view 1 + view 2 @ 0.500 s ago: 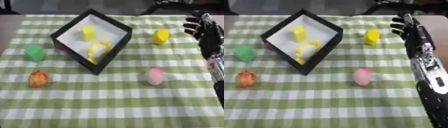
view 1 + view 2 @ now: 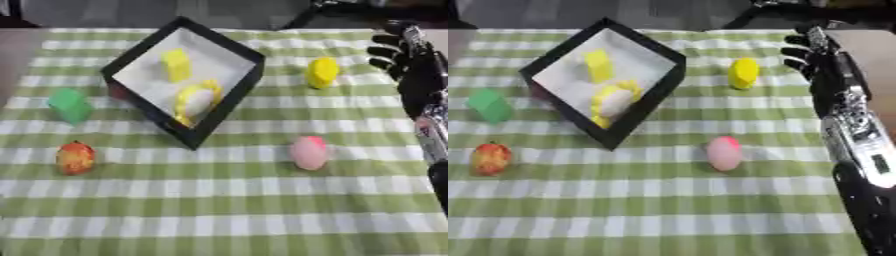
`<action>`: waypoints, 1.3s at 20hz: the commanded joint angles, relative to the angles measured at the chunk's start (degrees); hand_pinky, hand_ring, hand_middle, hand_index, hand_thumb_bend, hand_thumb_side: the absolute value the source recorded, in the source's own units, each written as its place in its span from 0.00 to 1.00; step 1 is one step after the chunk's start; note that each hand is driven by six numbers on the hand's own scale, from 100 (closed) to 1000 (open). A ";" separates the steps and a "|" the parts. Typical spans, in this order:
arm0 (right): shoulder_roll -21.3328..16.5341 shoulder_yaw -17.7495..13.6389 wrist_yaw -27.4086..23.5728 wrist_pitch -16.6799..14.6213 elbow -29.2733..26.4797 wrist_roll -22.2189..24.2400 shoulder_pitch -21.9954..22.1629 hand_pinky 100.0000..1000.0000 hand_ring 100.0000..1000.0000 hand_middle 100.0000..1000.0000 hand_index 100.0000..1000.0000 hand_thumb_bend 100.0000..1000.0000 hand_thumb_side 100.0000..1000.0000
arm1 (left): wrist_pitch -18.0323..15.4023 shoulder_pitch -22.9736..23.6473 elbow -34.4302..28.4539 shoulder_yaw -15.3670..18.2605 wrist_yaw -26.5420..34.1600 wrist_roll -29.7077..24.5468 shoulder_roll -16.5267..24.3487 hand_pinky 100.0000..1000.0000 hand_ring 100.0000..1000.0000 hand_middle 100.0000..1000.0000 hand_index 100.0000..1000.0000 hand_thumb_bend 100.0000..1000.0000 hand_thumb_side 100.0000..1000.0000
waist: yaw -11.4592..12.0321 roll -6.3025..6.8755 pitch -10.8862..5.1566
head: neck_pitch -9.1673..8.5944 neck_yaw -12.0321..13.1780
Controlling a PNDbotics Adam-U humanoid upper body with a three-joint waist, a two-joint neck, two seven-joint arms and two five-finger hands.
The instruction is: Pick up objects on the table and place them in the box.
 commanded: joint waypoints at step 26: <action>-3.41 0.16 0.35 0.31 -0.86 0.43 -0.49 0.82 0.76 0.72 0.84 0.00 0.79 | 13.14 -8.37 0.74 -9.00 -9.73 -21.91 45.91 0.78 0.79 0.77 0.81 0.31 0.53 | 0.54 1.31 -0.15 | 0.06 -1.30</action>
